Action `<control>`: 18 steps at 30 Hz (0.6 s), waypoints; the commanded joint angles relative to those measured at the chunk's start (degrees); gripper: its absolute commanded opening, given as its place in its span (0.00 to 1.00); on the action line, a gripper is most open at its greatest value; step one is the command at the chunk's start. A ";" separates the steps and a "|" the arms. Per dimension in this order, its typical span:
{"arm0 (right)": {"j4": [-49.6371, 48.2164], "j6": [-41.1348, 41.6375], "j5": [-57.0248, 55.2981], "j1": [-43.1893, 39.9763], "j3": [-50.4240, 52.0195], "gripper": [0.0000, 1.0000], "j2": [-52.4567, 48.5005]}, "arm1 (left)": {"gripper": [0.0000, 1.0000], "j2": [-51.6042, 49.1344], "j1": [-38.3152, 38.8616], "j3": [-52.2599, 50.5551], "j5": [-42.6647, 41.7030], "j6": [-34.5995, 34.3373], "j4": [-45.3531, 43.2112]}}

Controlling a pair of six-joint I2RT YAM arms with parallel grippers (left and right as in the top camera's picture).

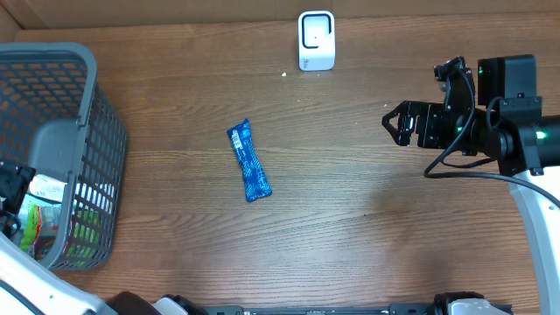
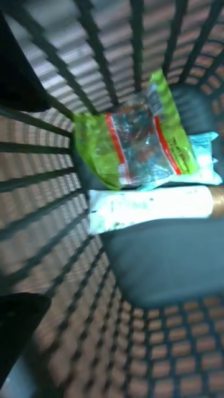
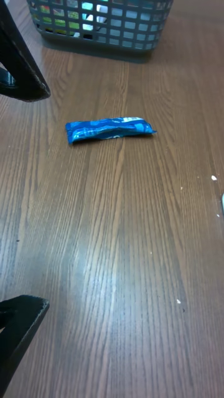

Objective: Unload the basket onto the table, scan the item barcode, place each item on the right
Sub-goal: 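Reach the left gripper into the basket and grasp the green snack bag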

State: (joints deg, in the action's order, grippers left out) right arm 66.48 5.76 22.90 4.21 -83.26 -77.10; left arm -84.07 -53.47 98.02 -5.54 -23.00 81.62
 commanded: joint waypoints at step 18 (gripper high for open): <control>-0.26 -0.28 -0.33 0.33 -0.59 1.00 0.13 | 0.86 -15.06 -1.53 -12.81 7.56 -5.60 -11.45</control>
State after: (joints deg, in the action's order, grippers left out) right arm 66.61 5.76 22.92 4.23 -83.26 -77.10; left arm -97.27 -54.81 85.54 -1.72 -26.20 70.57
